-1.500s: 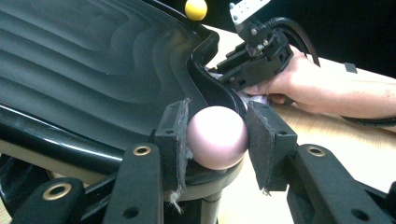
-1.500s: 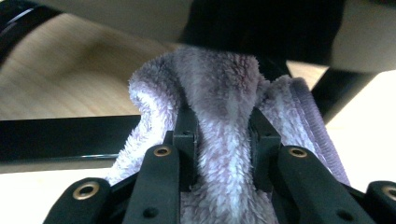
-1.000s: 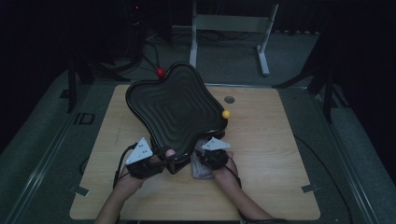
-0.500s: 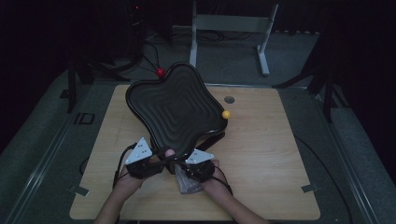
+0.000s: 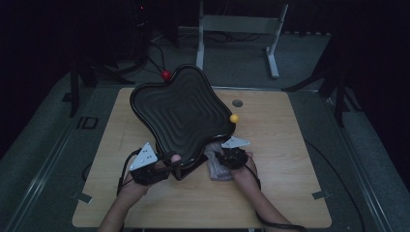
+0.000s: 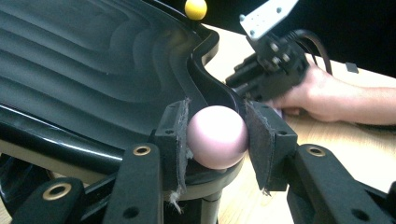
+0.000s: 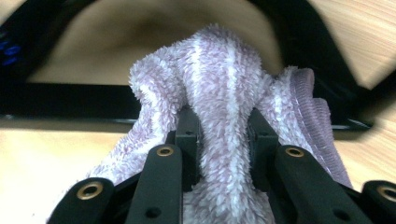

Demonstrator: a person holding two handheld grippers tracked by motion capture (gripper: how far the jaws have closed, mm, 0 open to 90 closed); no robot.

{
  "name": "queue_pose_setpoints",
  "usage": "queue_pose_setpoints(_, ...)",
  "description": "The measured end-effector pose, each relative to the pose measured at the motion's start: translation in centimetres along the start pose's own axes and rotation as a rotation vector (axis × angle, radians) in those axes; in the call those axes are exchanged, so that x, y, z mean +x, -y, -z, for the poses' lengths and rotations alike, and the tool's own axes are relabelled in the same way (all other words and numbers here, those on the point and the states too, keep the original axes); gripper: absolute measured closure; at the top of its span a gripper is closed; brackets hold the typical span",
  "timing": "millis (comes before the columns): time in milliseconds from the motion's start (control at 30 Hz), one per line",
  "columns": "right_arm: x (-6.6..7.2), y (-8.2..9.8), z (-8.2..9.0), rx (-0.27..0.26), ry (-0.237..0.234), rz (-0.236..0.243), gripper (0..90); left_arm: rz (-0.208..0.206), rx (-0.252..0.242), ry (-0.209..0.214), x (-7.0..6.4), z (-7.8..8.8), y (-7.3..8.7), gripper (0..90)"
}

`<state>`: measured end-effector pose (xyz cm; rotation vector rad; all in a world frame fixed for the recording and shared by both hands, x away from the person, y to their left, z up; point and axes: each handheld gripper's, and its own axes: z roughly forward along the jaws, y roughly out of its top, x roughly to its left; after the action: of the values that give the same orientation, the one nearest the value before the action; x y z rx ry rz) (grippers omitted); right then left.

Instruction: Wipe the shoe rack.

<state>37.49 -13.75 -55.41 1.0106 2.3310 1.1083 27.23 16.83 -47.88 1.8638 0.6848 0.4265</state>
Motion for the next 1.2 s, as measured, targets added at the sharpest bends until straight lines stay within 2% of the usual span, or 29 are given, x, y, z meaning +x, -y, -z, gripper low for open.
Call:
queue_pose_setpoints(67,-1.1,0.1,0.0,-0.005,0.037,-0.036,71.9,0.002,-0.003,0.002,0.0,0.0,0.0,60.4)
queue_pose_setpoints(133,-2.1,0.2,0.0,-0.011,0.041,-0.077,71.9,0.002,-0.004,0.005,0.1,0.0,0.1,60.4)
queue_pose_setpoints(200,-2.4,0.0,0.0,-0.007,0.043,-0.091,71.7,0.001,-0.003,0.005,0.1,-0.1,0.0,60.4)
queue_pose_setpoints(300,-2.1,-0.5,-0.1,-0.020,0.059,-0.063,71.2,0.001,-0.005,0.005,0.1,-0.1,0.1,60.4)
queue_pose_setpoints(400,-2.0,-1.1,-0.2,-0.040,0.062,-0.071,71.1,-0.004,-0.003,0.002,0.0,-0.1,0.0,60.4)
queue_pose_setpoints(500,-1.8,-1.7,-0.2,-0.067,0.073,-0.049,70.9,0.001,-0.006,0.006,0.1,-0.1,0.1,60.4)
queue_pose_setpoints(567,-1.8,-1.7,-0.8,-0.039,0.076,-0.052,71.0,-0.002,-0.004,0.004,0.0,-0.1,0.0,60.4)
queue_pose_setpoints(633,-1.6,-1.5,-1.2,-0.040,0.082,-0.065,71.5,-0.003,-0.003,0.002,0.0,-0.1,0.0,60.4)
queue_pose_setpoints(700,-1.1,-1.5,-1.2,-0.032,0.096,-0.048,71.7,0.000,-0.002,0.004,0.0,-0.1,0.0,60.4)
queue_pose_setpoints(767,-0.9,-1.5,-1.1,-0.023,0.073,-0.050,71.7,-0.003,0.001,0.003,0.0,-0.1,0.0,60.4)
queue_pose_setpoints(900,0.2,-1.5,-1.0,-0.016,0.024,-0.020,71.8,-0.002,-0.005,0.002,0.0,-0.1,0.0,60.4)
queue_pose_setpoints(1000,1.9,-1.5,-0.9,-0.016,-0.025,0.023,71.8,-0.005,-0.008,0.001,0.0,-0.1,0.1,60.4)
queue_pose_setpoints(1200,5.0,-1.6,-1.0,-0.015,-0.120,0.064,71.8,-0.005,-0.019,-0.001,-0.1,-0.1,0.2,60.4)
